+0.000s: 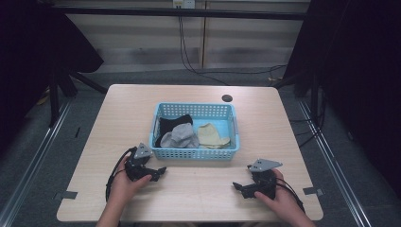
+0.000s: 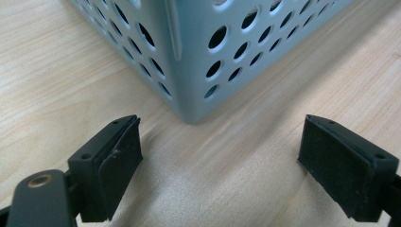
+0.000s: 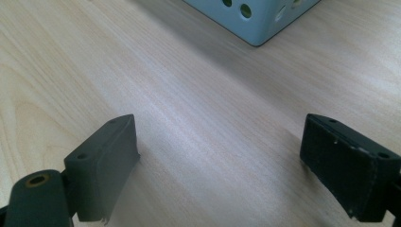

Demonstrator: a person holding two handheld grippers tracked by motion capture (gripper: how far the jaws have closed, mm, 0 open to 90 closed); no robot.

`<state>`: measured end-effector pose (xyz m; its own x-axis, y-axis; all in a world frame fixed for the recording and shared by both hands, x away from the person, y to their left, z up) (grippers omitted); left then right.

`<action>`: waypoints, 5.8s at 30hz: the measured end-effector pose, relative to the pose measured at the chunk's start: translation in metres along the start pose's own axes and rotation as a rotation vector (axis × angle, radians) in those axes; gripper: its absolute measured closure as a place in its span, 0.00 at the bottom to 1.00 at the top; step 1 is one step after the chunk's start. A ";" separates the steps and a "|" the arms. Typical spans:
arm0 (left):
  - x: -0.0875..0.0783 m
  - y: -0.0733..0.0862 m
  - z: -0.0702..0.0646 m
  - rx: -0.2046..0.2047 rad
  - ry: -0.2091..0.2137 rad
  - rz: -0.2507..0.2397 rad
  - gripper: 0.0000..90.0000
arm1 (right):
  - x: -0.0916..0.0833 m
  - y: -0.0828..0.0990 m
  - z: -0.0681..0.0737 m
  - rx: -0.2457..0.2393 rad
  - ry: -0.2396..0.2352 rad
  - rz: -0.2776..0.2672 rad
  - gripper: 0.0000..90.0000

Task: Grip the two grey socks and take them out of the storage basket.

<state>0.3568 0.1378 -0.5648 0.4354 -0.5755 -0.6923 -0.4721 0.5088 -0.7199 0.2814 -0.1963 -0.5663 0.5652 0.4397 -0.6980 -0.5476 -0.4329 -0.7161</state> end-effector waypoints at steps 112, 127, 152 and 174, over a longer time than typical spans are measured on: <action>0.052 -0.131 0.014 -0.125 0.050 0.477 0.42 | -0.001 0.000 0.001 -0.005 -0.004 -0.005 0.13; 0.057 -0.132 0.004 -0.052 0.089 0.558 0.89 | -0.001 0.000 0.001 -0.005 -0.006 -0.005 0.13; 0.006 -0.172 0.015 -0.104 0.069 0.590 0.90 | -0.001 0.000 0.001 -0.007 -0.005 -0.005 0.13; -0.026 -0.202 0.020 -0.113 0.053 0.572 0.90 | -0.001 0.000 0.001 -0.005 -0.006 -0.001 0.13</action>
<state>0.4563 0.0629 -0.4020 0.0496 -0.2617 -0.9639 -0.7010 0.6783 -0.2202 0.2799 -0.1959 -0.5659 0.5618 0.4453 -0.6972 -0.5436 -0.4365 -0.7169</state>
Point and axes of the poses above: each handheld gripper's, and its own axes: x roughly forward along the jaws, y roughly out of its underside, z roughly to its left, the point moved 8 cm from there along x, roughly forward along the jaws, and after that the axes turned 3 degrees about y, right-handed, at the moved point
